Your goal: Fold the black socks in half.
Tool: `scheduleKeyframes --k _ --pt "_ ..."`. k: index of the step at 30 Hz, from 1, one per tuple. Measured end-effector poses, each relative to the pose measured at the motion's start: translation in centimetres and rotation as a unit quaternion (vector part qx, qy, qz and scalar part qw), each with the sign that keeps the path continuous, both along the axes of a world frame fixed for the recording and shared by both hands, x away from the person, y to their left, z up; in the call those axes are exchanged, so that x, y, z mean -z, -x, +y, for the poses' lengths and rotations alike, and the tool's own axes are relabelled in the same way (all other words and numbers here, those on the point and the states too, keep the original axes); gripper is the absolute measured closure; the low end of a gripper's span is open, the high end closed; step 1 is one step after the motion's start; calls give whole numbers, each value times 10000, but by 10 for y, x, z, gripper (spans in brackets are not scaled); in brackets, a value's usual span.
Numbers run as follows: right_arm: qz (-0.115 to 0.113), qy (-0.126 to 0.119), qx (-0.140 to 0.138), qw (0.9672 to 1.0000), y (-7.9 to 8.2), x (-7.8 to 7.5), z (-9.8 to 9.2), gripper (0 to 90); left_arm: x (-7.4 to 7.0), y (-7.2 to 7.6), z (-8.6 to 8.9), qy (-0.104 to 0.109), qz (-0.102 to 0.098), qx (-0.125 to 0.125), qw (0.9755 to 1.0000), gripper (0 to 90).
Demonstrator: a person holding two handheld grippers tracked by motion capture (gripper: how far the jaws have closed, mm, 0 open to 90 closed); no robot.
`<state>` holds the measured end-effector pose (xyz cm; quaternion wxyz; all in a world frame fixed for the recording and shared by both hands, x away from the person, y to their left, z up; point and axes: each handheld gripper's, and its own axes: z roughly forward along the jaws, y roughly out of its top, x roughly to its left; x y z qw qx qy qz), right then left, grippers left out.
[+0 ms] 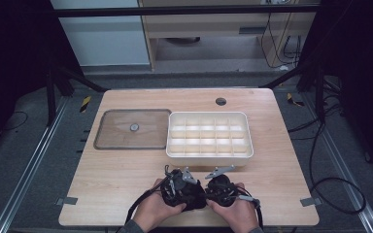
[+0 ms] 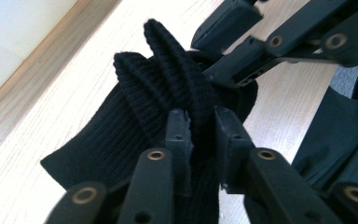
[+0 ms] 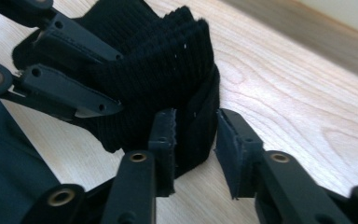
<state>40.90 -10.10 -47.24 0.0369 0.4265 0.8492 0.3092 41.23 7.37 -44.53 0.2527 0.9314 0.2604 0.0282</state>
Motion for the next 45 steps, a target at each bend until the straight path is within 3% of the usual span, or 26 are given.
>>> scheduleKeyframes --k 4,9,12,19,28,33,39,45 --pt "-31 -1 38 10000 3 -8 -7 608 -9 5 3 173 -53 -48 9998 666" --pt "-64 -33 126 9999 6 -15 -17 602 -28 13 7 320 -287 -70 9991 608" --pt "-63 -39 155 9999 6 -16 -21 613 -35 13 11 323 -389 -104 9987 575" --pt "-174 -75 207 9996 6 -25 -25 655 -40 7 31 280 -652 -447 9965 510" --pt "-404 62 237 9989 0 -44 -11 616 -30 1 53 216 -702 -828 9939 336" --pt "-509 363 219 9978 -7 -49 9 579 -22 1 62 239 -665 -978 9927 254" --pt "-389 606 271 9970 -20 -39 32 543 -12 3 69 225 -614 -1043 9924 229" --pt "-355 814 296 9956 -30 -33 36 538 -3 5 73 217 -529 -1019 9932 220"
